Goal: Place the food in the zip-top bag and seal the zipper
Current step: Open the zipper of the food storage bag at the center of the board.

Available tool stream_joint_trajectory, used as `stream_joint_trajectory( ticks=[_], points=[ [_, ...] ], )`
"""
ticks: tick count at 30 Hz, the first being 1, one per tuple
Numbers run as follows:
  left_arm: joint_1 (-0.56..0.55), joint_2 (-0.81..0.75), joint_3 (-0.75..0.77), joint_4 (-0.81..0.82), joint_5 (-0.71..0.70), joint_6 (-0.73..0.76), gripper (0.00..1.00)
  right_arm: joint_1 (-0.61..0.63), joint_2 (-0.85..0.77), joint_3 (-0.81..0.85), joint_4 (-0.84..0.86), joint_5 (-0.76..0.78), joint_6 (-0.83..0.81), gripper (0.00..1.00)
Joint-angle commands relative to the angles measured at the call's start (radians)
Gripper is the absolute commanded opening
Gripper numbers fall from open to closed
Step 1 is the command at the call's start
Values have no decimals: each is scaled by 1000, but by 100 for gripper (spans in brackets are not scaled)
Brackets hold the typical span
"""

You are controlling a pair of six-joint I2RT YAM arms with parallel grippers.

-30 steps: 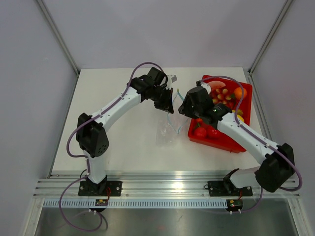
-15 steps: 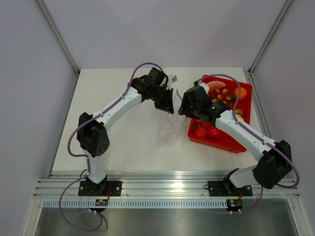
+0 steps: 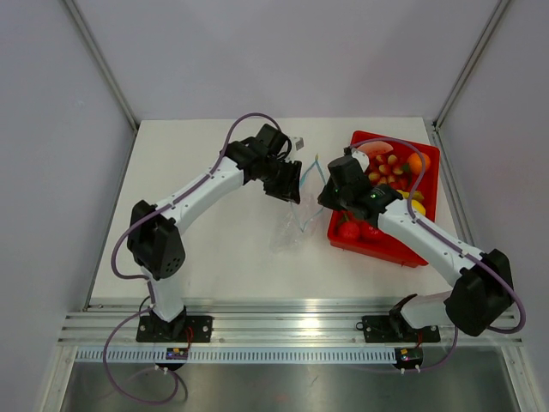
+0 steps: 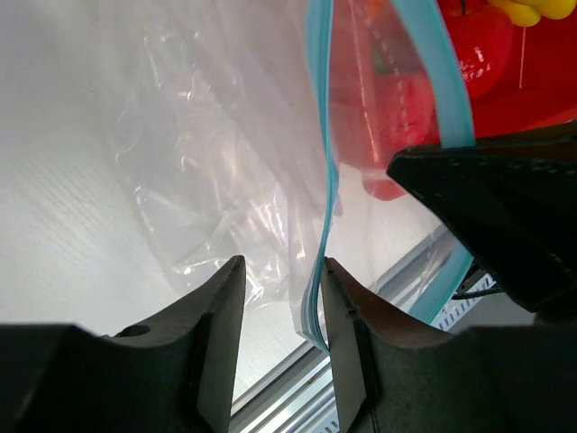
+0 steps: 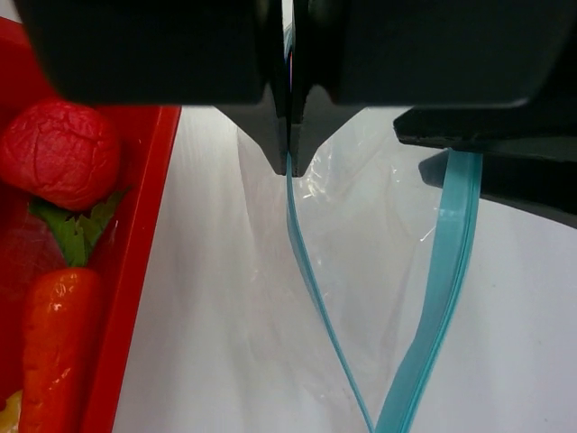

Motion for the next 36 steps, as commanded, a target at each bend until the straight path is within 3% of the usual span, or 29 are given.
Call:
stream_joint_trajectory(
  ticks=[1, 5, 11, 21, 23, 24, 36],
  points=[
    [-30, -112, -42, 64, -118, -28, 42, -3, -44, 0, 73, 37, 54, 0],
    [-66, -155, -82, 110, -195, -59, 38, -3, -27, 22, 64, 40, 54, 0],
    [-77, -135, -87, 117, -216, -66, 20, 0, -13, 29, 76, 25, 67, 0],
    [-79, -64, -58, 113, -219, -62, 25, -1, -1, 29, 71, 16, 65, 0],
    [-79, -57, -50, 113, -216, -62, 19, -1, -1, 29, 73, 17, 62, 0],
    [-79, -49, -47, 113, -221, -60, 1, 0, -3, 28, 73, 16, 61, 0],
    [-73, -78, -35, 70, -385, -48, 0, -61, 105, 57, 27, 78, -2, 0]
  ],
)
